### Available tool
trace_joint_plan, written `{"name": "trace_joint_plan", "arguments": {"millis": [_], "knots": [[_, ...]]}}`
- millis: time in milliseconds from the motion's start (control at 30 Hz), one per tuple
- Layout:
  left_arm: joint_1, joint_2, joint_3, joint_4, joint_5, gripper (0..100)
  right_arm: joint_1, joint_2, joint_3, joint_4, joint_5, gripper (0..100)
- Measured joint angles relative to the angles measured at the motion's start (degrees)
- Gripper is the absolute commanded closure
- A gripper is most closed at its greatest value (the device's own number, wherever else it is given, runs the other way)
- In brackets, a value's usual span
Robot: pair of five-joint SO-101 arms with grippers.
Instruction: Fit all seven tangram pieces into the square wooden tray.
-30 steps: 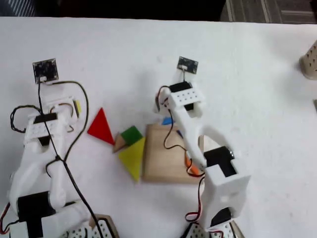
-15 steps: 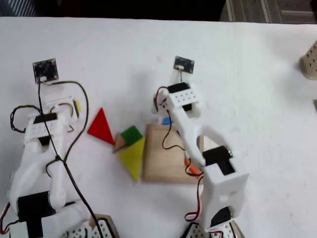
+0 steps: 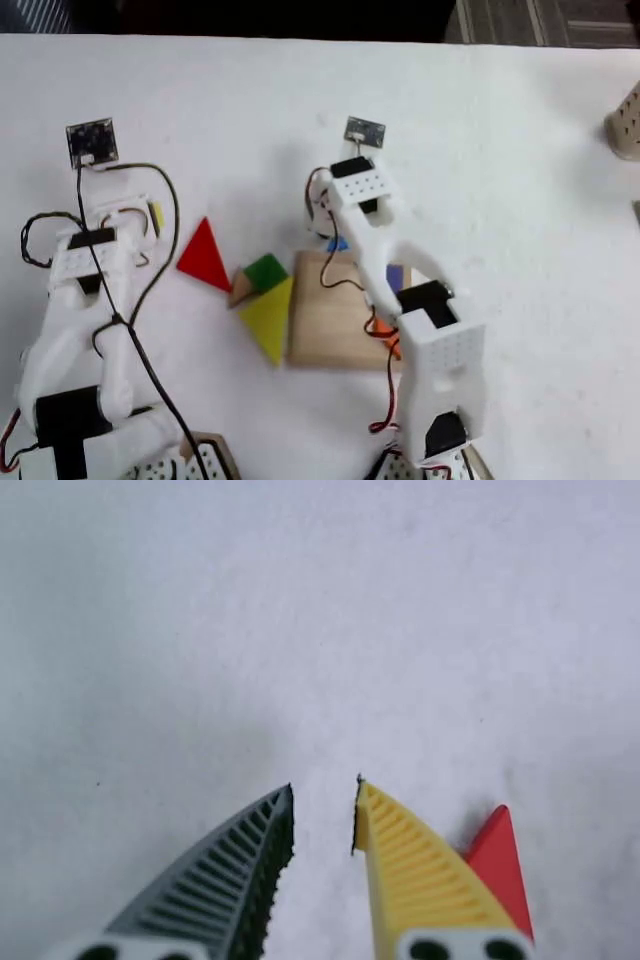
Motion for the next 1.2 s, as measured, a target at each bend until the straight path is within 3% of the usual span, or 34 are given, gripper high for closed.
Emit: {"name": "trace_joint_plan", "arguments": {"millis": [200,400,600,767,933,1200], "knots": [[0.0,0.0,0.0,0.0,0.0,86,0.3,0.4,-1.0,0.7,1.3,86.3],[0.0,0.0,0.0,0.0,0.0,86,-2.9,0.9,-4.3,3.1,23.6,74.2],[0.0,0.0,0.0,0.0,0.0,86,-1.7,-1.7,-7.7,10.4,32.7,69.3],[0.0,0.0,0.0,0.0,0.0,86,4.0,-7.9,-7.9,16.0,34.5,70.2],[2.4,0.0,0.0,0.0,0.1,86,11.3,-12.0,-3.1,17.8,33.8,80.4],[19.9,0.0,-2.4,7.6,-5.3,86,23.3,-16.5,15.2,9.6,31.3,77.2]]}}
